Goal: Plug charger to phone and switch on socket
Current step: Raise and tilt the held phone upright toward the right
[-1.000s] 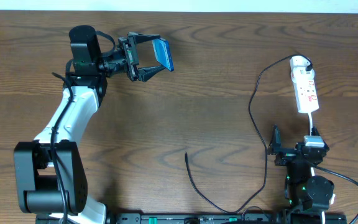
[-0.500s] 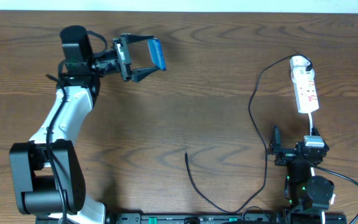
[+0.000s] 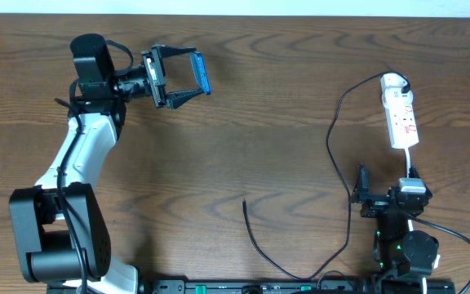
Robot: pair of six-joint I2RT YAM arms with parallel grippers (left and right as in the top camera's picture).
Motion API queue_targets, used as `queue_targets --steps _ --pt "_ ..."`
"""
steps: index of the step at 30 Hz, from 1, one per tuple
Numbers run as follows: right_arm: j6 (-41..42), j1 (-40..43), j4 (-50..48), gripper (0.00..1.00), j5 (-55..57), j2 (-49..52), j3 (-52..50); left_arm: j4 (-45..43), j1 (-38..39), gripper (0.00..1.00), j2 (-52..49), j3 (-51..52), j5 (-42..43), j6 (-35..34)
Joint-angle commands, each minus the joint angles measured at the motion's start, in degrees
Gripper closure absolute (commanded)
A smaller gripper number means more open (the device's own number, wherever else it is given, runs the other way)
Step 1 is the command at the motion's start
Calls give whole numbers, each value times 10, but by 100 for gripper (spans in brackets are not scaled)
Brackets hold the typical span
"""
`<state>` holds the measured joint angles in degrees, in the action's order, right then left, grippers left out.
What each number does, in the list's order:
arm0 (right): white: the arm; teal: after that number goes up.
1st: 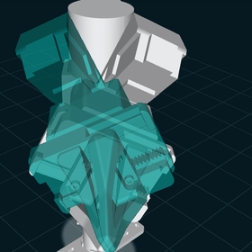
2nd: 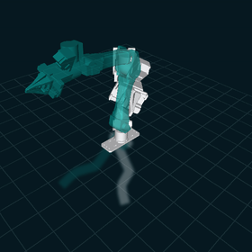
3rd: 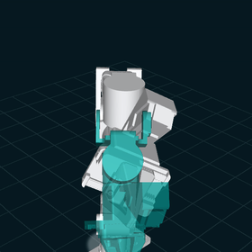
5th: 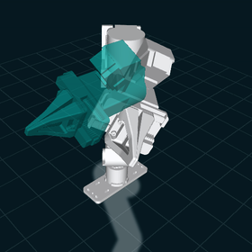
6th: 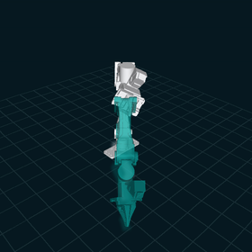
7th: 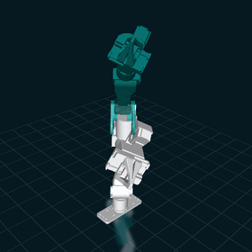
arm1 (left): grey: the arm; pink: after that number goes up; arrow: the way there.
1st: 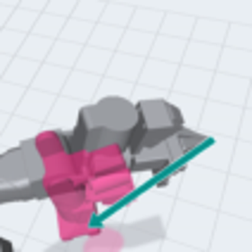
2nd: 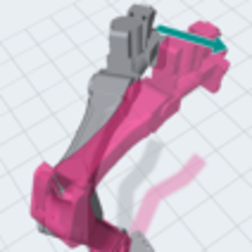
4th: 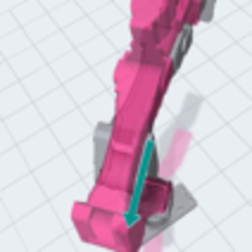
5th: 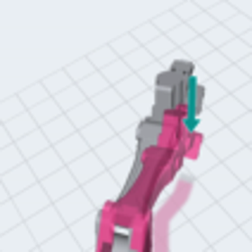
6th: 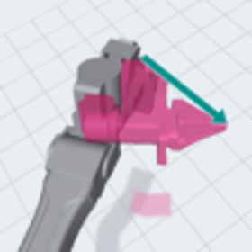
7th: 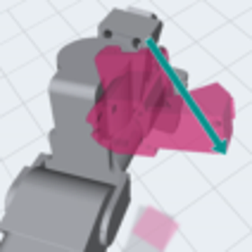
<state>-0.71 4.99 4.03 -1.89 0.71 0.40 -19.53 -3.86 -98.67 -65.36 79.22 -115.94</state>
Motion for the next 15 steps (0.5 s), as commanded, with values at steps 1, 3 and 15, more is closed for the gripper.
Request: queue_targets --steps 1,3,15 --pt "-6 -3 2 1 3 -3 -1 -5 0 93 15 -5 18 -24" --pt "-6 -3 2 1 3 -3 -1 -5 0 93 15 -5 18 -25" --pt "-6 -3 3 1 3 -3 -1 -5 0 93 15 -5 18 -25"
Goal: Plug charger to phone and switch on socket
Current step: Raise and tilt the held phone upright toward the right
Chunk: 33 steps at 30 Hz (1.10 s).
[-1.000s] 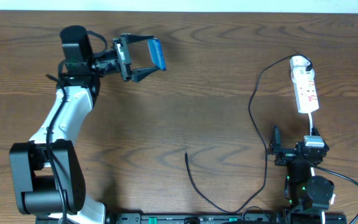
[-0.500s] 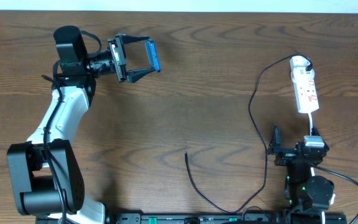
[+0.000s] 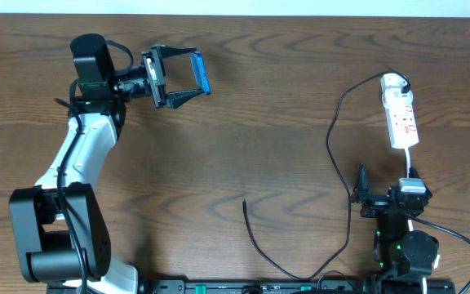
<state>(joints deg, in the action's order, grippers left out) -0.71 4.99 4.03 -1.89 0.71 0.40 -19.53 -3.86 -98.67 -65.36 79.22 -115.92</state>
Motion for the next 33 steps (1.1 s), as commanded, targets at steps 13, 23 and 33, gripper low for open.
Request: queue_targets --steps 13,23,33 --pt "-6 -3 2 1 3 -3 -1 -5 0 93 15 -5 18 -25" --pt "-6 -3 2 1 3 -3 -1 -5 0 93 15 -5 17 -23" --pt "-6 -3 2 1 3 -3 -1 -5 1 93 15 -4 12 -16"
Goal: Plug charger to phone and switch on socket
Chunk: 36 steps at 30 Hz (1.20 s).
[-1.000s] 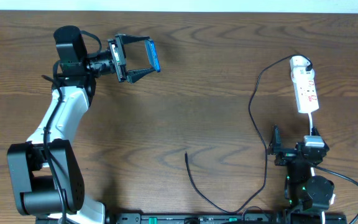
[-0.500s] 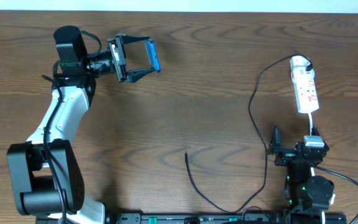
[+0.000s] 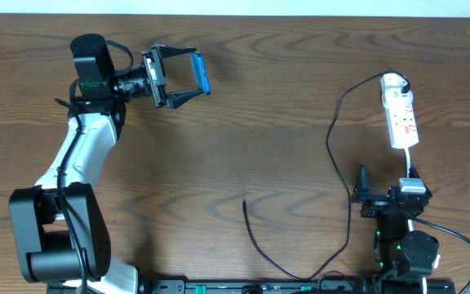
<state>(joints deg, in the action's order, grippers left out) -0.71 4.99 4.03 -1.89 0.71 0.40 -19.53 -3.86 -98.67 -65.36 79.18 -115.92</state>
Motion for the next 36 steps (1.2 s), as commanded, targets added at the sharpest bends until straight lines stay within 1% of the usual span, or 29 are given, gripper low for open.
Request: queue_targets --steps 1,14,19,21,26,31,36 --pt "-6 -3 2 1 2 -3 -1 -5 1 93 15 -4 12 -16" --pt "-6 -3 2 1 3 -3 -1 -5 1 93 15 -4 10 -7" --pt "-6 -3 2 1 3 -3 -1 -5 1 92 15 -4 -7 12" --pt "-6 -3 3 1 3 -3 -1 -5 1 93 15 -4 -16 14" --pt "-6 -3 2 1 3 -3 -1 0 1 93 15 -3 -61 47" --pt "-6 -3 2 1 3 -3 -1 2 1 92 15 6 -93 59" --pt "-6 -3 2 1 3 -3 -1 2 1 93 15 7 -131 97"
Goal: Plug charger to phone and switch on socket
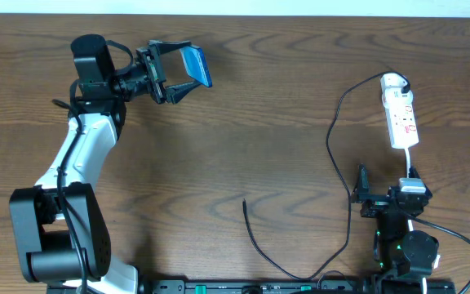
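A blue phone (pixel 196 65) is held off the table at the back left, gripped across its width between the fingertips of my left gripper (pixel 188 65). The phone is tilted, with its blue face turned partly up. The black charger cable (pixel 334 147) runs from the white power strip (pixel 401 119) at the right, down and around to the front. Its free plug end (pixel 246 202) lies on the table mid-front. My right gripper (pixel 361 192) sits folded by its base at the front right, below the strip; its jaws are too small to read.
The wooden table (pixel 243 139) stretches between the phone and the cable end. A white lead (pixel 410 155) runs from the power strip down to the right arm's base. The left arm's white links (pixel 80 155) cross the left side.
My left gripper has turned and lifted slightly at the wrist, so the phone now shows more of its blue face and sits a little higher in the view. Nothing else moved.
At all three earlier moments my left gripper held the phone edge-on at the back left, unmoving, with the right arm folded and the cable end lying mid-front. Now the phone has been tilted in the gripper's hold.
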Robot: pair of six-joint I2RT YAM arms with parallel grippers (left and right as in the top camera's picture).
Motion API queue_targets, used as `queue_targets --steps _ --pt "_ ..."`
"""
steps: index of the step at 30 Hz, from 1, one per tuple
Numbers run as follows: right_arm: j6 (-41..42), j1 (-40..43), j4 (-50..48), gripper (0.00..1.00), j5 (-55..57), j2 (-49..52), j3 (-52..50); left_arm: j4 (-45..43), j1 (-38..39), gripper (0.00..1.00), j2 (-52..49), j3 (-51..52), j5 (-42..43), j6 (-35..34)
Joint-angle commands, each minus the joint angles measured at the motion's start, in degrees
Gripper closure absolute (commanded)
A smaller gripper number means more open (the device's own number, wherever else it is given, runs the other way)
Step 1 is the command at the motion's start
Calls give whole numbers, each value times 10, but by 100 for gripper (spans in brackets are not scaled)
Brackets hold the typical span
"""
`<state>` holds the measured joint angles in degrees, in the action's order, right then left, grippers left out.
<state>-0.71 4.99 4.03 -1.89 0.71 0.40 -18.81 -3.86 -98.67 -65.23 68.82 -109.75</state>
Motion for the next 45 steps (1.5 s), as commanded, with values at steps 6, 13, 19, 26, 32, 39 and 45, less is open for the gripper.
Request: queue_targets --steps 6,13,19,26,32,39,45 --pt "-6 -3 2 1 3 -3 -1 33 1 93 15 5 -81 73" --pt "-6 -3 2 1 3 -3 -1 144 1 93 14 5 -158 125" --pt "-6 -3 2 1 3 -3 -1 166 1 92 14 5 -193 171" --pt "-6 -3 2 1 3 -3 -1 228 1 93 13 5 -286 228" --pt "-6 -3 2 1 3 -3 -1 263 1 93 13 5 -327 282" --pt "-6 -3 2 1 3 -3 -1 263 1 93 12 5 -375 294" --pt "-6 -3 2 1 3 -3 -1 263 1 93 12 5 -398 303"
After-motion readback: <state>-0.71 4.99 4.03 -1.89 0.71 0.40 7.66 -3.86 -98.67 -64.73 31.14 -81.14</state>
